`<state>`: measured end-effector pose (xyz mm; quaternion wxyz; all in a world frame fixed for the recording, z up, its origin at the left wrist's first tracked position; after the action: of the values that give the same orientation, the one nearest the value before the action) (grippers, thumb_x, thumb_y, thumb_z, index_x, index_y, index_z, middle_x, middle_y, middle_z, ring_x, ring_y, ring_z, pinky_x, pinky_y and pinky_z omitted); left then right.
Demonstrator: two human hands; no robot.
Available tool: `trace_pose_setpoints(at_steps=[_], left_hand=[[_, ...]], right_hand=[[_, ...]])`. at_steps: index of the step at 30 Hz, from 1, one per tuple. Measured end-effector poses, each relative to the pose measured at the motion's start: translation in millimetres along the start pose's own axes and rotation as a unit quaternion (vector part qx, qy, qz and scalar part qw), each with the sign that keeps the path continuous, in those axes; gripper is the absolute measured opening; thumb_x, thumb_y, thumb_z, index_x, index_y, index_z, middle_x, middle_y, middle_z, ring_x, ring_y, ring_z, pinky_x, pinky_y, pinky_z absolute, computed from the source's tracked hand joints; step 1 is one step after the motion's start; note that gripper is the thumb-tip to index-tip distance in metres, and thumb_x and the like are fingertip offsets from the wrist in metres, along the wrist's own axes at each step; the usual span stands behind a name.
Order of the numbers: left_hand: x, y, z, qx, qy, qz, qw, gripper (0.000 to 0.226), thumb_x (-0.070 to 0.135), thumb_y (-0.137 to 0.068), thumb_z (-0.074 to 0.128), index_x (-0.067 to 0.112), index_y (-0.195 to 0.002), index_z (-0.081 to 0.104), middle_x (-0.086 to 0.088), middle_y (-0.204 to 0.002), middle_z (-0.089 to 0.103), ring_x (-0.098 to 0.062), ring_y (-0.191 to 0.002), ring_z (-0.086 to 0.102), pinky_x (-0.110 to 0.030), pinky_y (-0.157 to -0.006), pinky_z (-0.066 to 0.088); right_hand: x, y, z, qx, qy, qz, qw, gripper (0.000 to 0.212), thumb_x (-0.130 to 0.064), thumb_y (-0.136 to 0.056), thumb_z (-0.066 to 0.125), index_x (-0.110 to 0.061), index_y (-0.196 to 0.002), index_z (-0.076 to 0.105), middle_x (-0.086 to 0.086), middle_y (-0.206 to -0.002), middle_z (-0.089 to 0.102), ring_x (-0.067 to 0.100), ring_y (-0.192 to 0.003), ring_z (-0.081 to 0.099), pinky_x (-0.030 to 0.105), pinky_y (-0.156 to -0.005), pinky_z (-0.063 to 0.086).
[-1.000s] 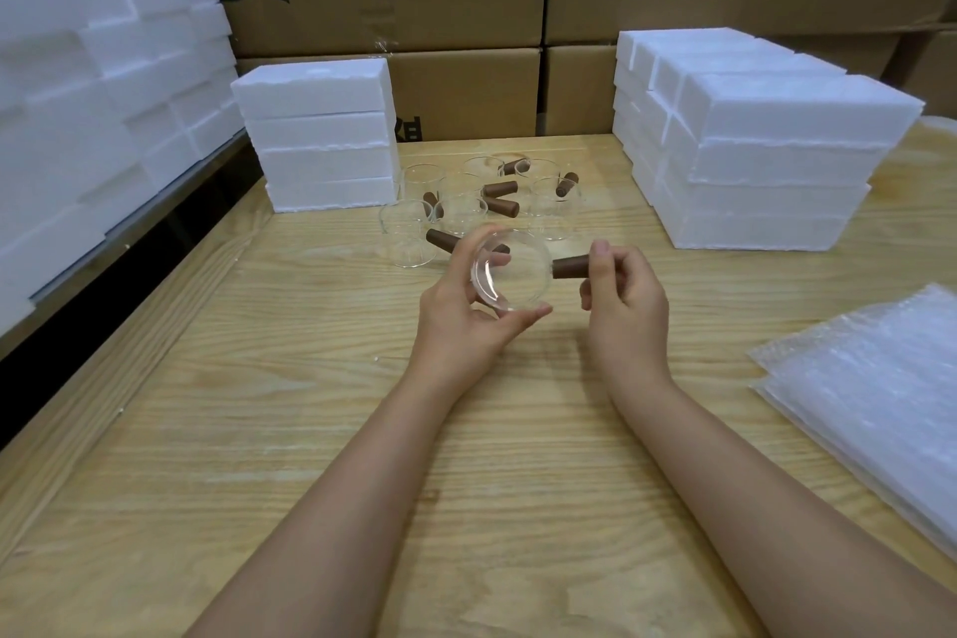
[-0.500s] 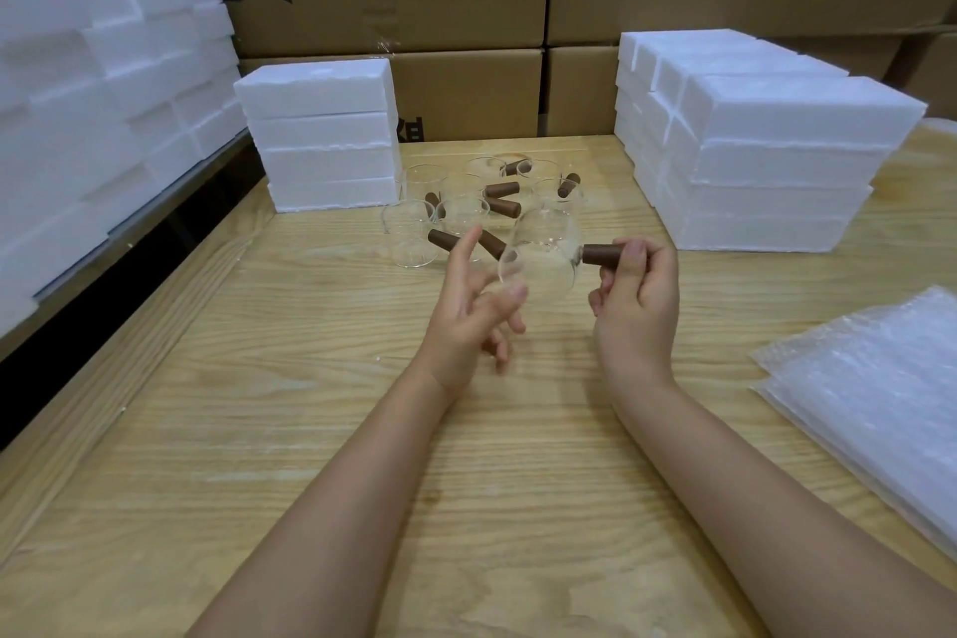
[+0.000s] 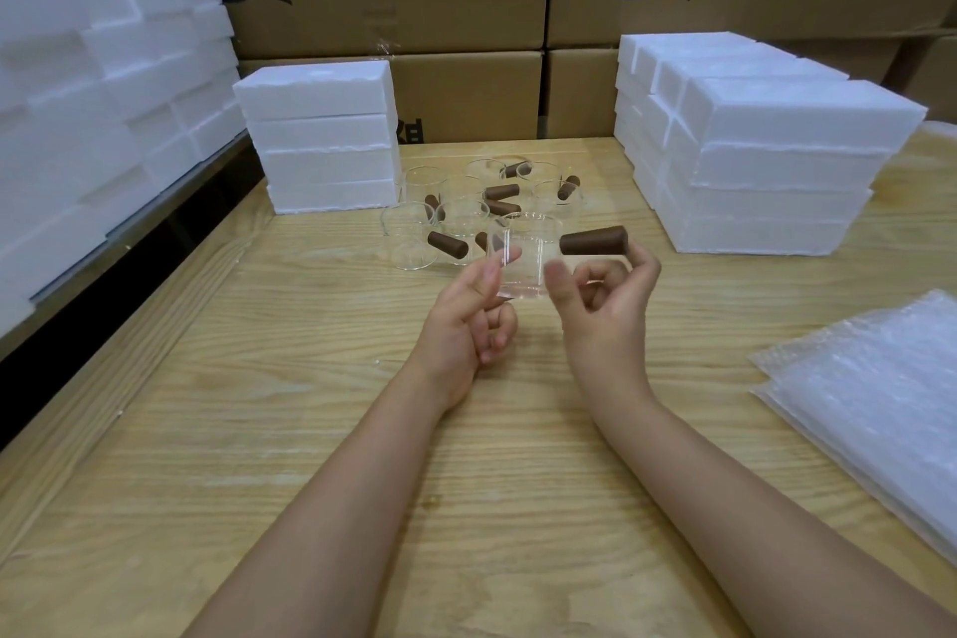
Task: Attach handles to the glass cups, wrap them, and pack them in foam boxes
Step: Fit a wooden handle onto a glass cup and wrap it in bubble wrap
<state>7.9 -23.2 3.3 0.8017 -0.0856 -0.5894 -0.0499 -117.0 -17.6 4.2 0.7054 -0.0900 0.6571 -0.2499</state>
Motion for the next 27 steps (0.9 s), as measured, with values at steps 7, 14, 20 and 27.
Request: trace_pose_setpoints(at_steps=[7, 14, 20, 27], left_hand=[[1.2, 2.5, 0.2, -0.041, 0.014, 0.001, 0.999, 0.041, 0.041, -0.082, 0.044, 0.029, -0.12, 0.053, 0.006, -0.096, 0.072, -0.009, -0.042, 0.037, -0.019, -0.038, 0.027], [1.3, 2.6, 0.2, -0.052, 0.037, 0.009, 0.998, 0.044, 0.043, -0.082, 0.047, 0.036, -0.125, 0.051, -0.012, -0.117, 0.059, -0.01, -0.043, 0.038, -0.019, -0.038, 0.027], [4.7, 3.7, 0.6, -0.048, 0.029, 0.001, 0.998, 0.042, 0.043, -0.083, 0.046, 0.042, -0.124, 0.053, 0.004, -0.104, 0.07, -0.007, -0.042, 0.039, -0.019, -0.038, 0.026], [4.4, 5.3, -0.2, -0.03, 0.031, 0.001, 0.999, 0.046, 0.037, -0.082, 0.064, 0.037, -0.127, 0.052, 0.002, -0.124, 0.066, -0.002, -0.035, 0.027, -0.024, -0.04, 0.014]], right_hand=[[5.1, 10.0, 12.4, -0.039, 0.021, 0.07, 0.997, 0.059, -0.062, -0.051, 0.068, -0.032, -0.09, 0.034, 0.002, -0.087, 0.057, 0.004, -0.07, 0.057, 0.016, -0.066, 0.044], [2.7, 9.1, 12.5, -0.048, -0.044, 0.037, 0.997, 0.041, -0.034, -0.076, 0.074, -0.022, -0.092, 0.038, -0.006, -0.074, 0.061, -0.003, -0.057, 0.061, 0.011, -0.06, 0.046], [1.5, 6.9, 12.6, -0.04, -0.107, 0.071, 0.991, 0.043, -0.049, -0.073, 0.062, -0.016, -0.095, 0.045, -0.003, -0.072, 0.065, 0.009, -0.059, 0.063, 0.021, -0.062, 0.051], [6.8, 4.7, 11.1, -0.046, -0.084, 0.086, 0.992, 0.05, -0.061, -0.07, 0.049, -0.016, -0.091, 0.049, 0.002, -0.072, 0.064, 0.015, -0.062, 0.061, 0.029, -0.063, 0.051]])
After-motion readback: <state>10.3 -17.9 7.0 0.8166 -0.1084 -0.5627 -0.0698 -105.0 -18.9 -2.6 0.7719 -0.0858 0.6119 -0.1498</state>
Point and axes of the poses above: each hand's wrist, its own y-axis away from the middle knuckle, its own z-axis out of the palm, x = y × z, the point moved 1 cm from there along -y, towards the middle knuckle
